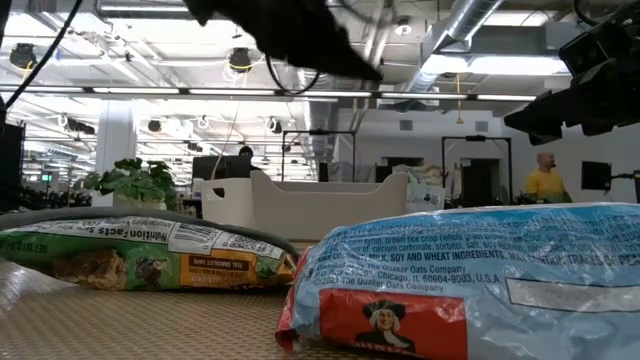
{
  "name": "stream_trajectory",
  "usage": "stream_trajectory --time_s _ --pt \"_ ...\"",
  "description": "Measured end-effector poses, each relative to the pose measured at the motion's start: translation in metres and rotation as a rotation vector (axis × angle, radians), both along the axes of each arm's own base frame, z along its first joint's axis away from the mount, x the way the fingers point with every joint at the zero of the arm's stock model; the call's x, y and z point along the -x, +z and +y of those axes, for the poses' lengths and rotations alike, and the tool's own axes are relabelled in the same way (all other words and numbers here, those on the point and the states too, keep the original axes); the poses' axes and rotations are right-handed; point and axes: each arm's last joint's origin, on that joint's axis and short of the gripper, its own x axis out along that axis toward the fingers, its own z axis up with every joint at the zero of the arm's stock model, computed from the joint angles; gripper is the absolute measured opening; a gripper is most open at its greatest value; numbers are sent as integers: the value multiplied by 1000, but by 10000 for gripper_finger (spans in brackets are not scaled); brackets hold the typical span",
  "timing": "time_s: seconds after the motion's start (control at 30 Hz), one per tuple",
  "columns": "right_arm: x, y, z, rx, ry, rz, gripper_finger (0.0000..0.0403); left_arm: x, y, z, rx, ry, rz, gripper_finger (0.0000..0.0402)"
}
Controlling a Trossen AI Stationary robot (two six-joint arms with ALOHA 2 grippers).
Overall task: Pick and place Granola Bars by type
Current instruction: Put the yellow granola bar into the gray bin
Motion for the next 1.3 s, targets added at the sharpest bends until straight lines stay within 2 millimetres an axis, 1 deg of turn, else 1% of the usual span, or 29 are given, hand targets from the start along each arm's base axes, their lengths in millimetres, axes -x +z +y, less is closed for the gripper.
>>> stream_trajectory --time_s 0.1,0.2,0.33,0.53,0.7,0.8,0.87,0.97,1.07,1.17,1.3 --pt "0 0 0 0 0 0 191 4 2 -29 2 -125 -4 151" --pt "0 0 0 0 0 0 191 12 -1 -58 11 -227 30 151" --pt "0 0 0 0 0 0 191 29 -12 -91 -1 -321 167 151" --pt "0 0 0 0 0 0 191 63 -29 -127 59 -328 440 151" --pt "0 0 0 0 0 0 191 89 -37 -152 88 -316 599 151" --pt "0 0 0 0 0 0 191 97 -39 -162 104 -279 625 151" --pt "0 0 0 0 0 0 191 98 -42 -164 126 -223 618 151" --pt "0 0 0 0 0 0 191 89 -51 -162 189 -86 608 151" --pt "0 0 0 0 0 0 191 73 -63 -156 300 27 607 151" --pt "0 0 0 0 0 -1 191 63 -70 -156 377 55 590 151" --pt "0 0 0 0 0 -1 191 61 -79 -157 364 90 606 151"
